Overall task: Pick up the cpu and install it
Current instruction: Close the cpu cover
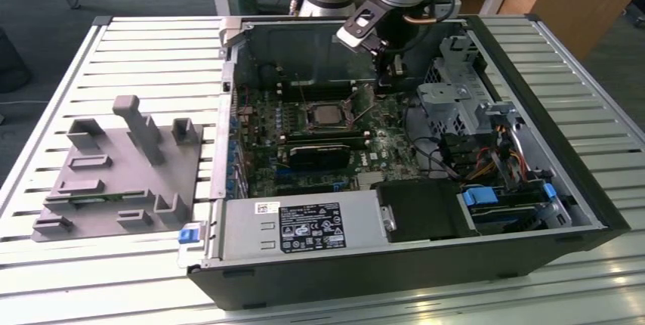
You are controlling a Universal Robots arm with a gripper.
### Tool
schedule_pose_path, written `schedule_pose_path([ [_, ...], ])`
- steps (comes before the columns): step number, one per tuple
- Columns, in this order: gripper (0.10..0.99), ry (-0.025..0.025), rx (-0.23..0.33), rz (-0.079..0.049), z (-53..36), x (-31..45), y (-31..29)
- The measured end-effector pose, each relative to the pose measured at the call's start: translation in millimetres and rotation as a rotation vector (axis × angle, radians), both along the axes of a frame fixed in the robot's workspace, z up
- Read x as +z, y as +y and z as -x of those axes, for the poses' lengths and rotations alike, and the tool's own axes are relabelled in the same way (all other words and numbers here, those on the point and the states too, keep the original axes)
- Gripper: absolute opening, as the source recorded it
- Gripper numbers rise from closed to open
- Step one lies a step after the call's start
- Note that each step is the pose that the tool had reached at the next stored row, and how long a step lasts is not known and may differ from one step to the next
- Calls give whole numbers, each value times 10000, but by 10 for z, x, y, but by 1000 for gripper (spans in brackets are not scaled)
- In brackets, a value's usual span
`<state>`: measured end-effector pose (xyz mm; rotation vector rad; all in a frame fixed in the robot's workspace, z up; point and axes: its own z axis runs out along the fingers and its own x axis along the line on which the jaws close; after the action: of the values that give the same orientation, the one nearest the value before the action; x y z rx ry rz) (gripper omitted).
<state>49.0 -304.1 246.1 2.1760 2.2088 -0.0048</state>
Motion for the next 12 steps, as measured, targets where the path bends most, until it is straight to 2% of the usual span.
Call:
schedule_pose_path([
  [12, 106, 0, 0, 0, 83, 0, 0],
])
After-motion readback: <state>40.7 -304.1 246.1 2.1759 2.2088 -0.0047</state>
